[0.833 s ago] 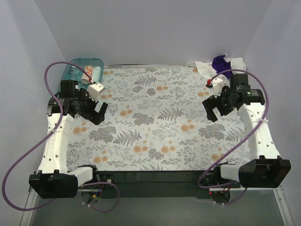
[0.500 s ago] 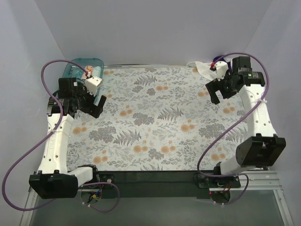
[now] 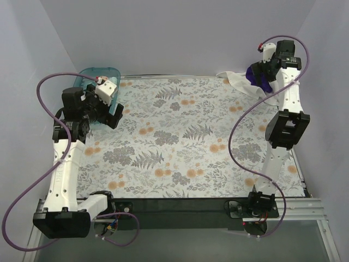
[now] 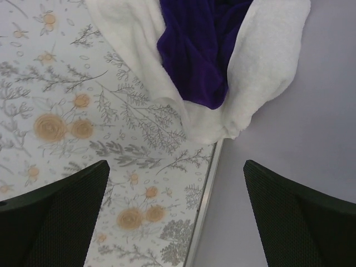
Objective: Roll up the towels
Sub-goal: Grab a towel with the right arm
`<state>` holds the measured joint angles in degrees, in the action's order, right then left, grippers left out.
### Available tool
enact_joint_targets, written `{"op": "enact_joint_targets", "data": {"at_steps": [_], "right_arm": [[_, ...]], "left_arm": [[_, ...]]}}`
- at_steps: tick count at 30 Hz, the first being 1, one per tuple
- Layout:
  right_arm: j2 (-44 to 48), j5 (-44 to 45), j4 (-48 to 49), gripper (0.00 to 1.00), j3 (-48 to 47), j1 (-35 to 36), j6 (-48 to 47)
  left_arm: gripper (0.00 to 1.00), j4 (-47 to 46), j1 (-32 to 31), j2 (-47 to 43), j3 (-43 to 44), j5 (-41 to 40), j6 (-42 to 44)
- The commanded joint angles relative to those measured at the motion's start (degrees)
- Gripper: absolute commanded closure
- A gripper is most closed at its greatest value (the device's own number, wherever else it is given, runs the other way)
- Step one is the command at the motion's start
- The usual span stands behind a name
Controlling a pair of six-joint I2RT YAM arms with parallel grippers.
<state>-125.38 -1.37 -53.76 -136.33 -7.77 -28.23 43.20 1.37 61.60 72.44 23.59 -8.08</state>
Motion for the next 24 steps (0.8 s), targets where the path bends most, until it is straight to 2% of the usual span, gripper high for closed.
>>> {"op": "enact_joint_targets", "data": {"at_steps": [1,3,6,8,11,24], "right_arm": [[-1.18,4.35,13.83,0.09,2.81,-0.66,3.43],[-1.88,4.53,21.10,0.12,4.49,-1.98,6.59],[-4.77,3.92,26.66,0.22,3.27,-3.30,8.80],[-7.76,4.61,29.65,0.39,2.30,-3.57,9.50],[-10.22,5.05,32.91,0.45,3.09,-3.74,10.03],[-17.70,2.60,35.48,0.47,2.65,-4.53,11.53]], "left_arm": [[0.02,-2.07,0.13,1.50,-1.42,3.03,-1.33],[0.02,-2.15,0.04,1.50,-1.95,3.13,-1.59],[0.02,-2.24,0.04,0.80,-3.27,3.47,-1.94],[0.02,-2.59,0.04,0.62,-4.06,3.56,-2.29],[0.02,-2.77,0.13,1.06,-4.50,3.56,-3.25],[0.02,-3.12,0.04,1.33,-10.22,2.86,-5.46]]}}
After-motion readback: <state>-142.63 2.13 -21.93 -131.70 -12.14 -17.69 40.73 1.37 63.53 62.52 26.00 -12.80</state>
